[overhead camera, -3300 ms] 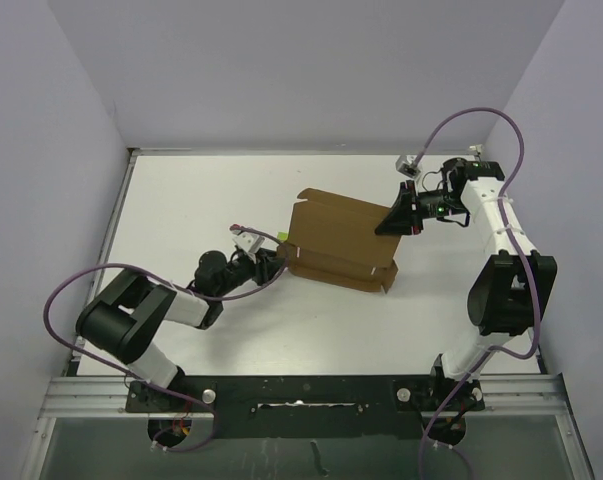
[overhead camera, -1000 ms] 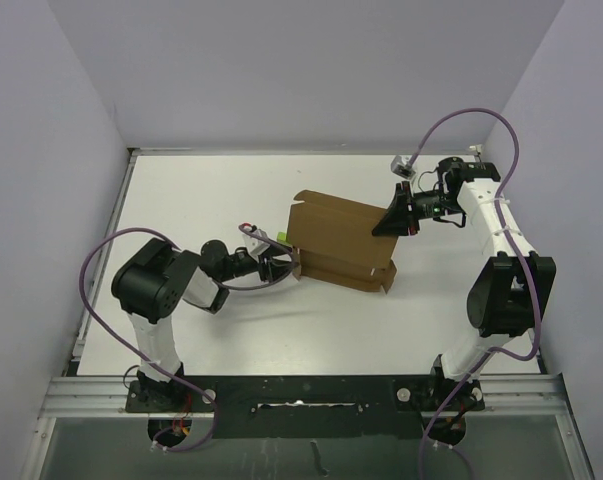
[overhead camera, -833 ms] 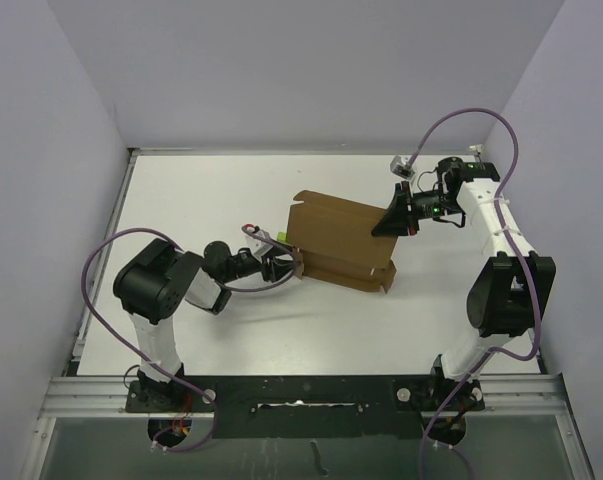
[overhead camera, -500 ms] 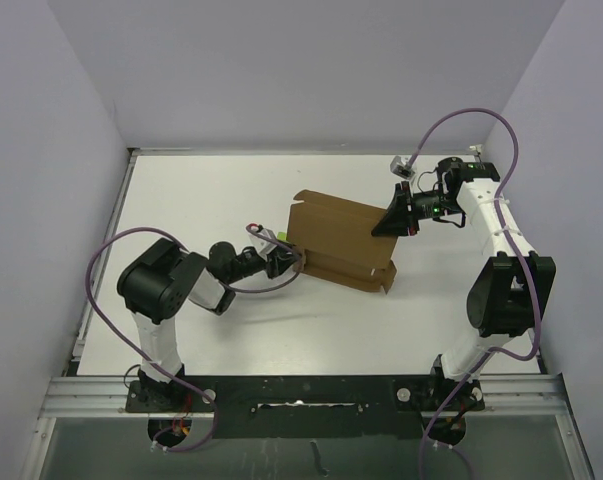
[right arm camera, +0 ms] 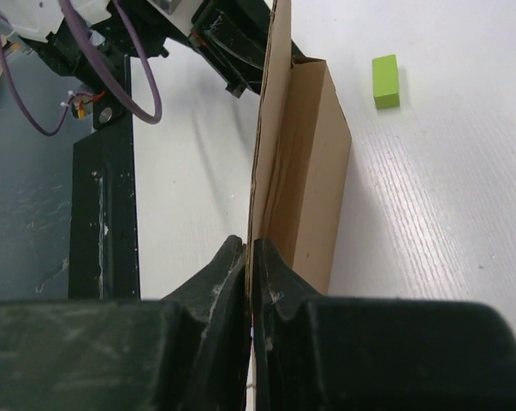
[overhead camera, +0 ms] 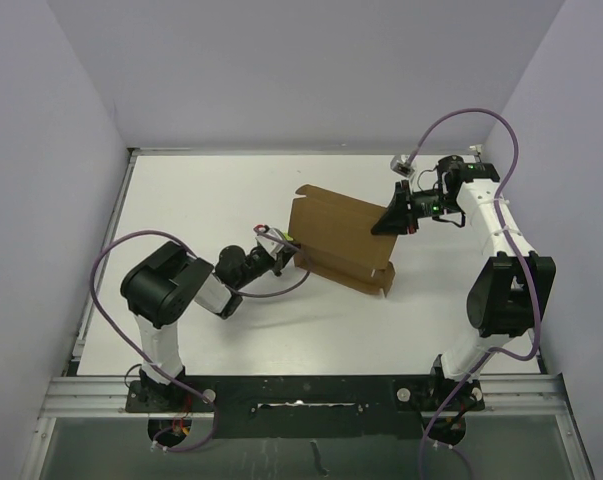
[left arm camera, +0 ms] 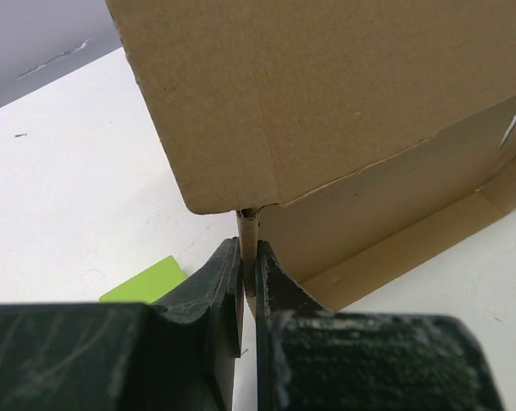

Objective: Fold the paper box

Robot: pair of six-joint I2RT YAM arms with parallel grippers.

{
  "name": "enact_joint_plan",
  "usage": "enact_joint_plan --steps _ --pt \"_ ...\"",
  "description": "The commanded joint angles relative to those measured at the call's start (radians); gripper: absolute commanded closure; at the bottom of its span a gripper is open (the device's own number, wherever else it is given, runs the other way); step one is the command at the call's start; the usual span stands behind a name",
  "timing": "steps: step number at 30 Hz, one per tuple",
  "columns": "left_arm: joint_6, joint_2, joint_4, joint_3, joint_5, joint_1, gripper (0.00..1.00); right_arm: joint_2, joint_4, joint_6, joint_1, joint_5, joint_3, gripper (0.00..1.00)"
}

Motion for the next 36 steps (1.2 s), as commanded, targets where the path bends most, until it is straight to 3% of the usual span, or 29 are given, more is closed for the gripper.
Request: enact_joint_plan --steps 1,6,12,21,29,36 --pt "0.036 -0.077 -0.186 0.025 -0.108 -0.037 1.00 -0.054 0.188 0.207 0.018 0.037 -0.035 1.00" --pt "0.011 -0.230 -0.495 0.056 -0.128 -0.038 1.00 -0.118 0.383 0.437 0.024 0.139 -0.042 1.00" --pt "-0.051 -0.408 -1.024 0.196 -0.054 -0.013 1.00 -0.156 0.512 0.632 0.024 0.253 -0.024 1.00" --pt "-0.092 -0.401 -1.624 0.464 -0.027 -0.003 1.00 -0.182 0.775 0.875 0.021 0.426 -0.295 0.99" --pt "-0.116 -0.261 -1.918 0.644 -0.113 -0.036 1.00 -0.163 0.890 0.955 0.022 0.379 -0.398 0.98" --pt "-0.113 -0.161 -2.007 0.711 -0.208 -0.075 0.99 -0.125 0.912 0.973 0.024 0.367 -0.422 0.98"
